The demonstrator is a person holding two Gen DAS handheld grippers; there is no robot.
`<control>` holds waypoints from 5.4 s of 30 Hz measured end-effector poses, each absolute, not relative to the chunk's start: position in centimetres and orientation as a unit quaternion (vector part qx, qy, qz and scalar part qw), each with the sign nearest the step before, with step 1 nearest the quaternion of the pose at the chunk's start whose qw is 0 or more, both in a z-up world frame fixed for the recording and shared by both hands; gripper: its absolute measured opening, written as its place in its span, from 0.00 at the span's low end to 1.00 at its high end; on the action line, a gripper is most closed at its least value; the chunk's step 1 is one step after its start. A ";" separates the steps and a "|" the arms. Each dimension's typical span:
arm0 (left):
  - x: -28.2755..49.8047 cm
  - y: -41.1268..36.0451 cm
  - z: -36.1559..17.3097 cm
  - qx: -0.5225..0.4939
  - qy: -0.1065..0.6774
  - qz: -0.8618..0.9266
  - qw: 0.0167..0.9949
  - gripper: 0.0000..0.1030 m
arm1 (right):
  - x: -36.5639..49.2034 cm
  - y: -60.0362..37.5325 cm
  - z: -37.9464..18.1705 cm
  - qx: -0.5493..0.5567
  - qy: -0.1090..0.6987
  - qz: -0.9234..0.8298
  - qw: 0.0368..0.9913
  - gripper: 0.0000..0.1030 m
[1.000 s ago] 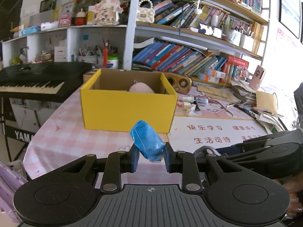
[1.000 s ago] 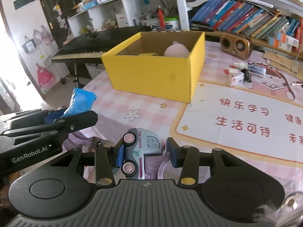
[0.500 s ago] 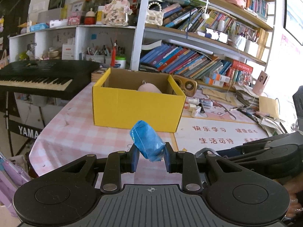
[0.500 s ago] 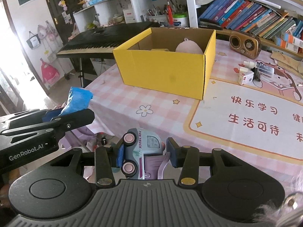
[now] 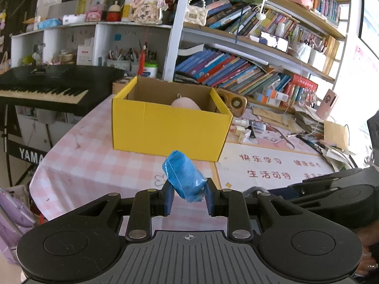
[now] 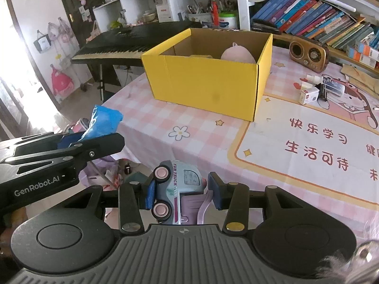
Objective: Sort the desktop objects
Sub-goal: 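Carry the blue bag and grey toy truck with both tools toward the yellow box, then lower the bag and truck into the yellow box and open both tools, then lift both open tools out of the yellow box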
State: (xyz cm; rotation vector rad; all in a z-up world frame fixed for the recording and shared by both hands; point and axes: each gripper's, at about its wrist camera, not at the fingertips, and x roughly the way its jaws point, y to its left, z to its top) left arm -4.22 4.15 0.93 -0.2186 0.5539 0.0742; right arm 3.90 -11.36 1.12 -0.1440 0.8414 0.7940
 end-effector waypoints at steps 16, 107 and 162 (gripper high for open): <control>-0.1 5.1 2.4 -0.100 0.264 0.057 0.958 0.26 | 9.0 -10.5 2.1 -0.050 0.377 0.390 0.839 0.41; 24.0 7.4 4.9 0.008 0.302 0.097 0.948 0.72 | 29.9 -1.7 1.5 -0.228 0.318 0.512 0.765 0.54; -2.0 4.0 2.3 -0.093 0.250 0.070 0.961 0.84 | 6.5 -13.4 1.8 -0.093 0.302 0.293 0.902 0.67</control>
